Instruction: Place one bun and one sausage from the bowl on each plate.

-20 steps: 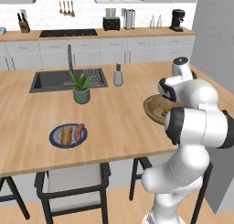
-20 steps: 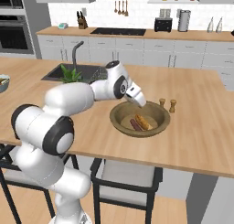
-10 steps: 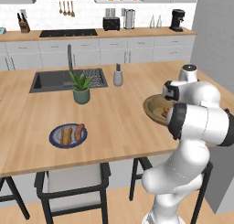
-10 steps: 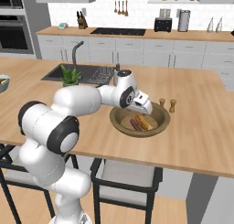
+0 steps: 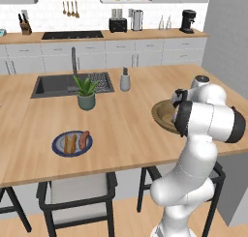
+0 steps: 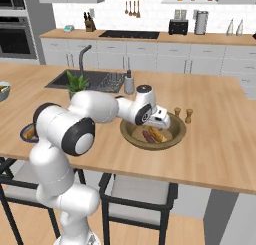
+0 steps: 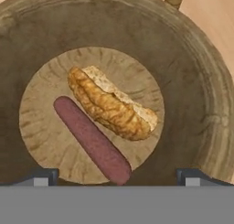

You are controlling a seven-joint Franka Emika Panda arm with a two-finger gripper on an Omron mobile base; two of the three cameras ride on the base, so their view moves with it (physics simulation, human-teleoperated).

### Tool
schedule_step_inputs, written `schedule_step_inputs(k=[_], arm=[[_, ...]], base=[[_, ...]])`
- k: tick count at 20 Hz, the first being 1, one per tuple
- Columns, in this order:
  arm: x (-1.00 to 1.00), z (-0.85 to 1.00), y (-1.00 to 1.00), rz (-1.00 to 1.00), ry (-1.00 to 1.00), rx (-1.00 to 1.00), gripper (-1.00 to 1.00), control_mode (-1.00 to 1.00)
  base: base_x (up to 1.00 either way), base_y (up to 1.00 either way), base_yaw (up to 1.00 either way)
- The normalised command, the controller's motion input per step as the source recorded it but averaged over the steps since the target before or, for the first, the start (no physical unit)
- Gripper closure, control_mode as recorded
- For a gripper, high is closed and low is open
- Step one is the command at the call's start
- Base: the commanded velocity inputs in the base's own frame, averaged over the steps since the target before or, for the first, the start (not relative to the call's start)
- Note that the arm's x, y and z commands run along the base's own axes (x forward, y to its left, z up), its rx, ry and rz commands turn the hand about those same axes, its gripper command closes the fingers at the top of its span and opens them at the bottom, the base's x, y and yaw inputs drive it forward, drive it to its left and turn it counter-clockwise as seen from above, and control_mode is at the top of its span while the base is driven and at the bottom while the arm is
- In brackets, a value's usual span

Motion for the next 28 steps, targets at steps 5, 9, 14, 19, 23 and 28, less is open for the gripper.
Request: schedule_step_inputs(k=[5,9,14,19,23,28], arm=[[0.14,-0.38,-0.22,0.13,0.02,0.0,-1.0,-1.0],[0.19,-0.26,-0.22,0.12,0.01,0.0,-1.0,-1.0],[0.11,-0.3,-0.09,0.12,0.02,0.0,-1.0,-1.0],[0.12,-0.28,0.0,0.11,0.03,0.0,-1.0,-1.0],[0.27,-0.21,0.0,0.09,0.05,0.0,-1.0,-1.0],[0.31,-0.21,0.0,0.07,0.1,0.0,-1.0,-1.0]], base=[[0.0,0.0,0.0],[0.0,0.0,0.0],[0.0,0.0,0.0],[0.0,0.0,0.0],[0.0,0.0,0.0],[0.0,0.0,0.0]])
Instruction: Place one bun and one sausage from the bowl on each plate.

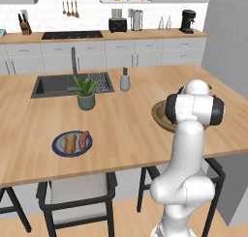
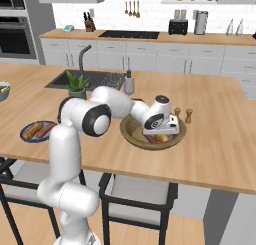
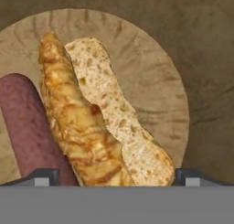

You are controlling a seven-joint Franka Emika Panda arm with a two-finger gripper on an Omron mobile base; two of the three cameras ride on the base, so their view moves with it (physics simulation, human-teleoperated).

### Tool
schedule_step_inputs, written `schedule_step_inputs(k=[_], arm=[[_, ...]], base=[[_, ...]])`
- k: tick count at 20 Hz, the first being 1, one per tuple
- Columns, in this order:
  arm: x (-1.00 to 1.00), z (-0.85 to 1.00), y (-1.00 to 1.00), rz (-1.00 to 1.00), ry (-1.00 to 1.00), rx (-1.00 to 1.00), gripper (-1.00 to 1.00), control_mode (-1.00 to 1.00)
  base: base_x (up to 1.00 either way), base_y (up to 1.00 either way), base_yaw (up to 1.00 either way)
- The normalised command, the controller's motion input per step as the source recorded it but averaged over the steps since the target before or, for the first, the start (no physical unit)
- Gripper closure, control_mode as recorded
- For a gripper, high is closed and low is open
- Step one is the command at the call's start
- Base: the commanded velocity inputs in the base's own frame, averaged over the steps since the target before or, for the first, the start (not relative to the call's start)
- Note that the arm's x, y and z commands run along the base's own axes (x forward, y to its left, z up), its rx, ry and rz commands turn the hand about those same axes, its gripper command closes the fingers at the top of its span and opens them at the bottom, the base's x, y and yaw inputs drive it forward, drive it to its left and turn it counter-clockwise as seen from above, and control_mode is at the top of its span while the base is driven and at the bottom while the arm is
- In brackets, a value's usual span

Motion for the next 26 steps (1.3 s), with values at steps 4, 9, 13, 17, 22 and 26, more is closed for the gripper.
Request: schedule_step_inputs(k=[4,9,13,17,22,26], arm=[[0.28,-0.4,0.06,0.05,0.15,0.0,-1.0,-1.0],[0.11,-0.82,0.16,0.05,0.21,-0.02,-1.0,-1.0],[-0.01,-0.99,0.4,0.04,0.22,-0.04,1.0,-1.0],[-0.62,-0.69,0.37,0.06,0.02,-0.01,1.0,-1.0],[-0.95,-0.2,0.47,0.01,-0.11,0.0,1.0,-1.0],[-0.71,0.08,0.54,0.0,-0.22,0.0,1.0,-1.0]], base=[[0.0,0.0,0.0],[0.0,0.0,0.0],[0.0,0.0,0.0],[0.0,0.0,0.0],[0.0,0.0,0.0],[0.0,0.0,0.0]])
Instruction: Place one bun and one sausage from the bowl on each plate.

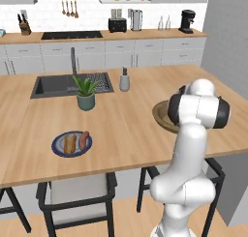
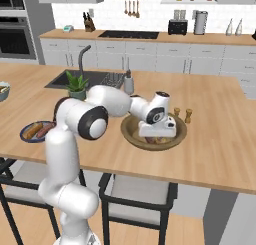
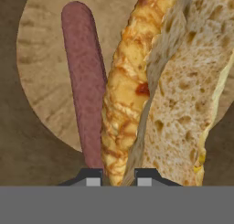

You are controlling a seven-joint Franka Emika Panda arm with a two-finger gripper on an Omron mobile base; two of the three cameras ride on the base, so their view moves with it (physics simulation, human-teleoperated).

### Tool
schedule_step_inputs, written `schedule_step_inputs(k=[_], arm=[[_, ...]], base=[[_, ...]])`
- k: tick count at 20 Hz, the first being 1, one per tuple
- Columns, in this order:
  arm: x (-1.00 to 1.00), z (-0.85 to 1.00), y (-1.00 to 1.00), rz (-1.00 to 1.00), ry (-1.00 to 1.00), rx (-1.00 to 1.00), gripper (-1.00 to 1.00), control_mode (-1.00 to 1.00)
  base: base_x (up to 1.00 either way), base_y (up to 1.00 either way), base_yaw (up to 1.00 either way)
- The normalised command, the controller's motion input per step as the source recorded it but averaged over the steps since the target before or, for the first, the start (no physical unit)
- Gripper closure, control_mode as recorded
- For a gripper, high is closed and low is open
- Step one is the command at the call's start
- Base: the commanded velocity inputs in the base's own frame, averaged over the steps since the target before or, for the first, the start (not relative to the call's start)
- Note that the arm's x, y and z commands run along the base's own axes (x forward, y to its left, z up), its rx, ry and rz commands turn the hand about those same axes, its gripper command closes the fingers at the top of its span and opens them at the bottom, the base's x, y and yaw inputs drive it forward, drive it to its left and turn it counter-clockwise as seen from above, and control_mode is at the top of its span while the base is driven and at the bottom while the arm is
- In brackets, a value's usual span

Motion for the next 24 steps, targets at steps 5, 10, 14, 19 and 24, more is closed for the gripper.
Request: schedule_step_inputs(k=[5,10,14,19,24], arm=[[-0.24,0.55,0.42,0.0,-0.26,0.0,1.0,-1.0],[0.0,0.73,0.26,0.0,-0.15,0.0,1.0,-1.0],[-0.39,0.96,0.17,-0.01,-0.06,0.0,1.0,-1.0],[-0.96,0.98,0.17,-0.07,-0.01,0.01,1.0,-1.0],[-0.99,0.61,0.51,-0.12,0.0,0.0,1.0,-1.0]], base=[[0.0,0.0,0.0],[0.0,0.0,0.0],[0.0,0.0,0.0],[0.0,0.0,0.0],[0.0,0.0,0.0]])
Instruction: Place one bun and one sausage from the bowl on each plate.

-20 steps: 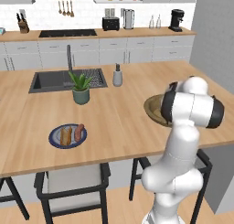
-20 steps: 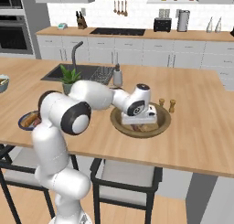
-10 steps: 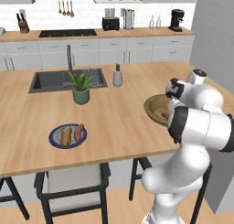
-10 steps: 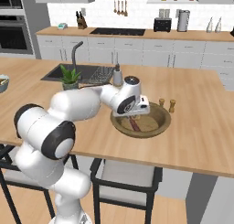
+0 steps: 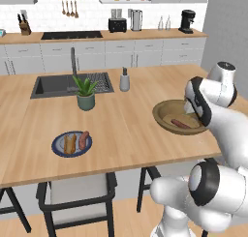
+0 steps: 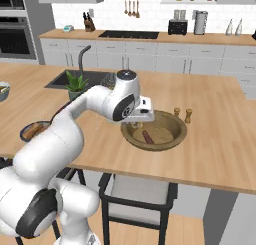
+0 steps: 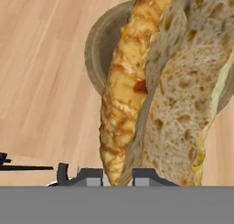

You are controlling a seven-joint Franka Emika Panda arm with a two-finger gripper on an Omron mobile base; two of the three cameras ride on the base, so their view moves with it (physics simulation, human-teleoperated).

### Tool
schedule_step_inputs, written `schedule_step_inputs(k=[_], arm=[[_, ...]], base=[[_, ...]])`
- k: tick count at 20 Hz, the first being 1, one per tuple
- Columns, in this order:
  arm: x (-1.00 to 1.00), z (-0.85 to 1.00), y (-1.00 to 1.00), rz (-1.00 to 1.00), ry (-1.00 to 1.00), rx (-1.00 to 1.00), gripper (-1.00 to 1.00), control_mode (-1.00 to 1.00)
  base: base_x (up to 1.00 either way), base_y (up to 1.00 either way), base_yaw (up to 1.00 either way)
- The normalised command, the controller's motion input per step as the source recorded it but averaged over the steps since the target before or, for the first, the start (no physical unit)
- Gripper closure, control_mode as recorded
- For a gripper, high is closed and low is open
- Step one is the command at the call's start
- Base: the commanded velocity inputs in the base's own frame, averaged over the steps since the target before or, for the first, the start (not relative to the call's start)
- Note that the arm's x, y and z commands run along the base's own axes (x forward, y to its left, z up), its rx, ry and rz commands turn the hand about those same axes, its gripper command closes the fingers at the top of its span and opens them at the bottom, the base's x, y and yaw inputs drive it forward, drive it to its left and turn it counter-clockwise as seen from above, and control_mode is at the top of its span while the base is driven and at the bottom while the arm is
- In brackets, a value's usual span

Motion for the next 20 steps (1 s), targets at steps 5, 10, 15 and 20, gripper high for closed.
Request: schedule_step_inputs(k=[5,10,15,20], arm=[[-0.67,0.16,0.75,-0.07,0.01,0.0,1.0,-1.0],[-0.38,0.05,0.72,-0.04,0.02,0.0,1.0,-1.0],[-0.17,0.0,0.26,-0.01,0.0,0.0,1.0,1.0],[0.0,0.0,0.0,0.0,0.0,0.0,1.0,1.0]], base=[[0.0,0.0,0.0],[0.0,0.0,0.0],[-0.13,0.55,0.0],[-0.07,1.0,0.0]])
